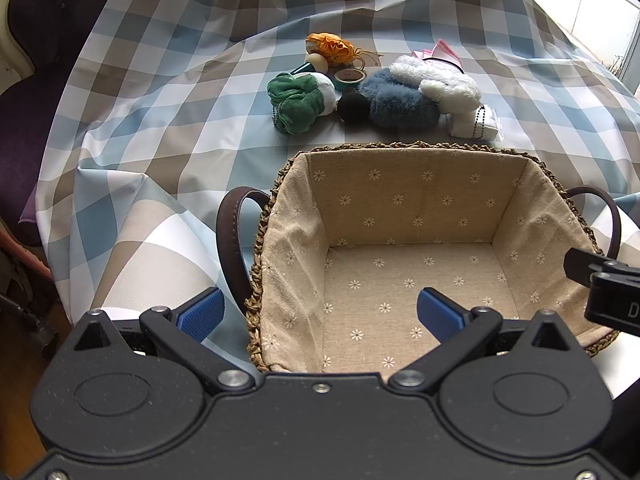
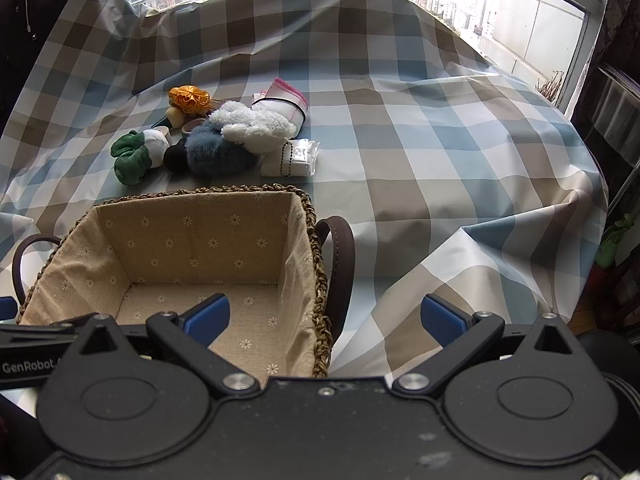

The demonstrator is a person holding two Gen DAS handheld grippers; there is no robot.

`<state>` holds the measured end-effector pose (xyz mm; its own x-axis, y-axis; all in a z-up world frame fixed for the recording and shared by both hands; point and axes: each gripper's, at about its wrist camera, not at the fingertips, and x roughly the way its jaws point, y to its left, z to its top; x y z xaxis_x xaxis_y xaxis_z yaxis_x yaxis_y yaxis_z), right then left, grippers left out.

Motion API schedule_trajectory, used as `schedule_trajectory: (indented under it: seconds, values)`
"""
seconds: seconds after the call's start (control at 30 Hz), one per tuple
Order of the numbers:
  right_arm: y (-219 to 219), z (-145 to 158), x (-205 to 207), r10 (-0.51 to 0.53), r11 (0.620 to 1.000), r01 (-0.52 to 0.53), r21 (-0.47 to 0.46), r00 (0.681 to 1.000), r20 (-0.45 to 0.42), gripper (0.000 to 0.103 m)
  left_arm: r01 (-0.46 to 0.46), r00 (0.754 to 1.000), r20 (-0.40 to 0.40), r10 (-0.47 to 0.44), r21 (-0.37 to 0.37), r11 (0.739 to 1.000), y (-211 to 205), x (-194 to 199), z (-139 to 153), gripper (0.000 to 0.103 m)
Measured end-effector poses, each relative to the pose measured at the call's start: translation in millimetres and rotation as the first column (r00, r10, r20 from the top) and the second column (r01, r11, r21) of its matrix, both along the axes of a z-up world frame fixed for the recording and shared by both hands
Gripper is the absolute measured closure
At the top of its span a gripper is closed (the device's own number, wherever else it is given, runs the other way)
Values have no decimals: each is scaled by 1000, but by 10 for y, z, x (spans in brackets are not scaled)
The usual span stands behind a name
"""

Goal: Organize soft objects

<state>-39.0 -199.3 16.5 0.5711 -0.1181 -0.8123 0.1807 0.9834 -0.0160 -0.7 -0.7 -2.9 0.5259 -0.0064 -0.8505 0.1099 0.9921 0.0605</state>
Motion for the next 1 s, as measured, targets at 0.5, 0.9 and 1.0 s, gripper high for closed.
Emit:
schedule_trajectory:
  seconds: [0.5,0.9,1.0]
  values:
    - [3,-24,33,3,1000,-3,7,1000,-9,1,-23,998,52,23,9,1000,-3,-36,73,4]
    - [2,-25,45,-2,1000,2,11,1000,-16,1,-10,998,55,8,29,1000,-34,-38,60,4]
    - [1,-30,53,-3,1000,3,8,1000,-21,1,-10,999,51,9,28,1000,-27,-32,52,4]
